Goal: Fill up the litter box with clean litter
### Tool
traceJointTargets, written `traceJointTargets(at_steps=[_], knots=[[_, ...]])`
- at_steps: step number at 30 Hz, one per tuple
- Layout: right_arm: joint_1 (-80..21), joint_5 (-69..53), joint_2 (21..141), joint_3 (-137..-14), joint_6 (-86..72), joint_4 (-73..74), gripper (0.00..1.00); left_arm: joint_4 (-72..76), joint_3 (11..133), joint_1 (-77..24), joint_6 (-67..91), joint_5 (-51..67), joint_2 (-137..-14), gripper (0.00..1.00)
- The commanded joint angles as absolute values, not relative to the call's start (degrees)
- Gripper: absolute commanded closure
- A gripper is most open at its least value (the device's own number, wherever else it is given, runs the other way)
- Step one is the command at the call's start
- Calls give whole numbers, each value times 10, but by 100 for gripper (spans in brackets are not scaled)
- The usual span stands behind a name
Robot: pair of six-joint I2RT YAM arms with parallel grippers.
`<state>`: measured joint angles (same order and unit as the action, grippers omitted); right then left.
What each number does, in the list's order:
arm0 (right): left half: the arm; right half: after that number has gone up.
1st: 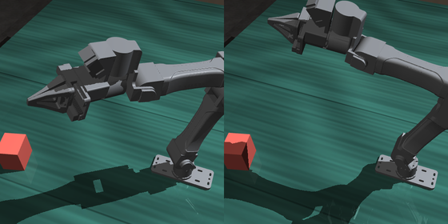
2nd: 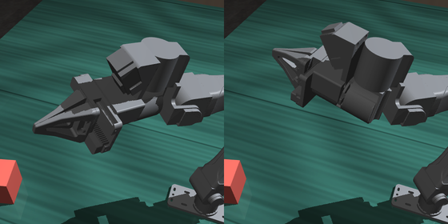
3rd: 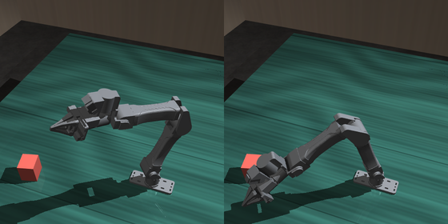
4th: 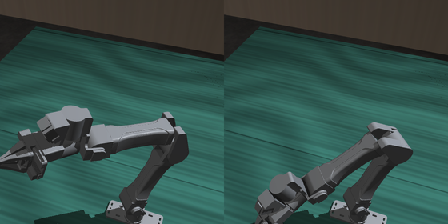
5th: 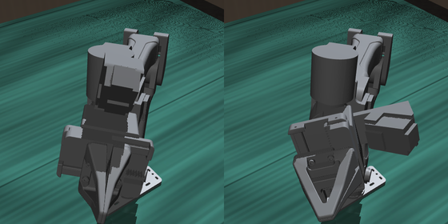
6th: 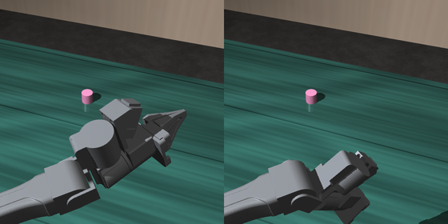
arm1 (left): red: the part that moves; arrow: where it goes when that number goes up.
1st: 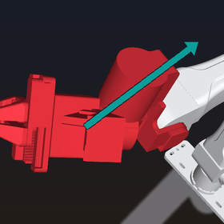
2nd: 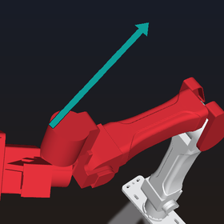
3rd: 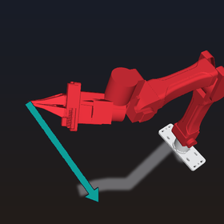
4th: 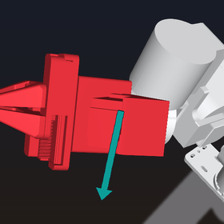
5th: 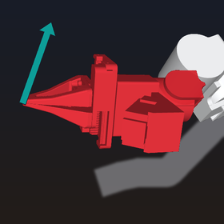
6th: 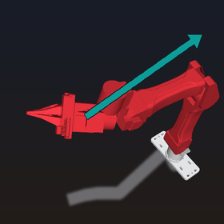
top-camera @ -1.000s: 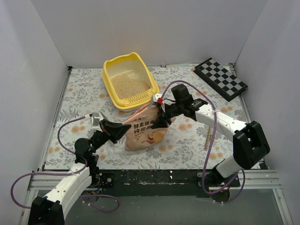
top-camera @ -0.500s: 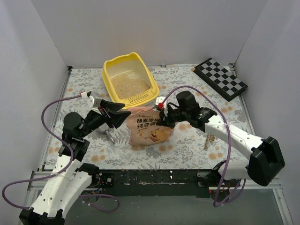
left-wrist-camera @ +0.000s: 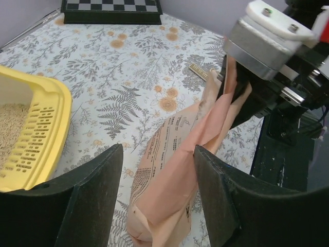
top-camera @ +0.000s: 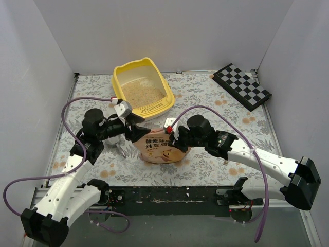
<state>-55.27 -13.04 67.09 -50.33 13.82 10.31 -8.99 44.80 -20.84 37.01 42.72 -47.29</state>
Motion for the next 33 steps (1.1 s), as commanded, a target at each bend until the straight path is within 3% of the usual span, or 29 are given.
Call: traceJointTargets(at_steps=[1,11,23,26,27,29,31,33], knots=[[-555,-121,650,-504,120,47,99,-69,431,-221,345,493,-454,42],[-555,-122,658,-486,122,32,99,-77,409,-249,345,536,-453,38],[-555,-128,652,-482,120,35,99,-90,404,-314,297,461,-528,39],[-555,-136,650,-481,120,40,99,-89,403,-328,283,432,-540,53],[-555,-137,650,-481,120,40,99,-88,404,-331,279,420,-542,63],[-555,-148,646,-483,119,46,99,-82,407,-338,272,390,-544,96],[-555,-152,644,-488,121,57,99,-62,398,-344,271,360,-533,100],[-555,-149,646,-501,127,82,86,-40,389,-346,270,333,-516,100]])
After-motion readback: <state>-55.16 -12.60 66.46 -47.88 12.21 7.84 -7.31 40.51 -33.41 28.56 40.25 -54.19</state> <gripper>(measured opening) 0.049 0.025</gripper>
